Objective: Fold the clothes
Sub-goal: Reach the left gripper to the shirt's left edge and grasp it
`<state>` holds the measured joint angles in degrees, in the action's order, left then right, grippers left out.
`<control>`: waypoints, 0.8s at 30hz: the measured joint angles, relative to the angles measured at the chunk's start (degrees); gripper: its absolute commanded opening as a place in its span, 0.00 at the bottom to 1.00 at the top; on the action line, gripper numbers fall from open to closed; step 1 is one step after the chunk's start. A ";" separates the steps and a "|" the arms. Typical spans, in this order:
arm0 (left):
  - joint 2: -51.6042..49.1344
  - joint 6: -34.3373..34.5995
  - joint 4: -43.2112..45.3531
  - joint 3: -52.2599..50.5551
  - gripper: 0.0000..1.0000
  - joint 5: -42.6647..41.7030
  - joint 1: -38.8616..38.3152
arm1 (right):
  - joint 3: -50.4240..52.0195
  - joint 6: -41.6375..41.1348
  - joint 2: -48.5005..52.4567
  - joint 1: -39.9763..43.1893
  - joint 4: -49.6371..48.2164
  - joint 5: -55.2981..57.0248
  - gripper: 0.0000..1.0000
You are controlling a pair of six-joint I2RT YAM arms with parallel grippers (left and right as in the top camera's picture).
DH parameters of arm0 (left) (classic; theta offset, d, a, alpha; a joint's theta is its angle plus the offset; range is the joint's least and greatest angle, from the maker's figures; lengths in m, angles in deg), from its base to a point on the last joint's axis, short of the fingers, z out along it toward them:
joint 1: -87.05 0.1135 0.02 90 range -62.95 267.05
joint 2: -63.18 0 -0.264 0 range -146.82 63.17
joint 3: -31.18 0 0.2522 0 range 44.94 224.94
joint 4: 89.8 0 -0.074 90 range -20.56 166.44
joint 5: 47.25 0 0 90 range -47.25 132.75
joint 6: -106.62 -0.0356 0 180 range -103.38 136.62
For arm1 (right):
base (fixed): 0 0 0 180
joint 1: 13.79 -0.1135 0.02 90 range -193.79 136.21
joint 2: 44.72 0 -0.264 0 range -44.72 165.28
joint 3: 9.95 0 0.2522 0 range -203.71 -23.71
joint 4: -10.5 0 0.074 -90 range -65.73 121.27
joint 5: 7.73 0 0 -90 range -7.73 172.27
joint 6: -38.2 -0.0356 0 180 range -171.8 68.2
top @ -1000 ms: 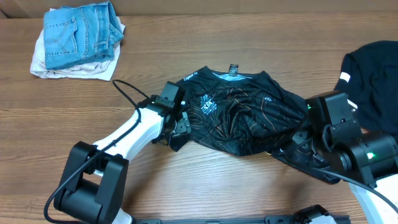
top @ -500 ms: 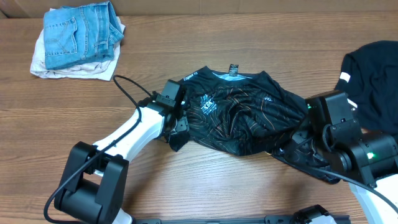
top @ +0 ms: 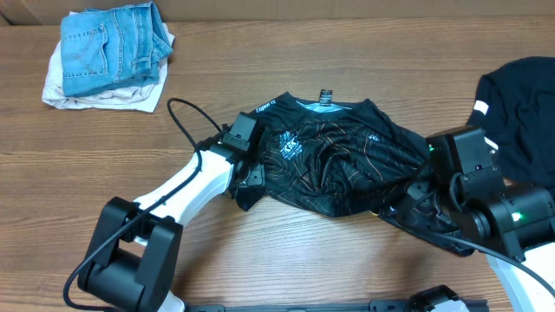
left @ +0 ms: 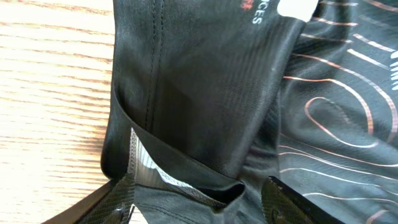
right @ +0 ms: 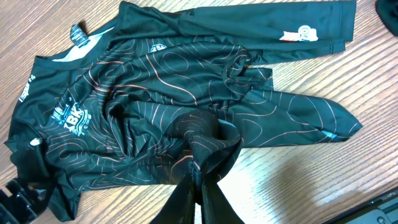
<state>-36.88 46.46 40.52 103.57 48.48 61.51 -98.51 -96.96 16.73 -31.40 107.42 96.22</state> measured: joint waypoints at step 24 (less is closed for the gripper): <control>-5.53 -2.40 -10.60 8.35 0.20 0.13 0.00 | 0.00 0.20 0.00 -0.02 -0.48 -0.02 0.07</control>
<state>-42.41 44.06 29.92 111.92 48.61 61.51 -98.51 -96.77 16.73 -31.42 106.94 96.20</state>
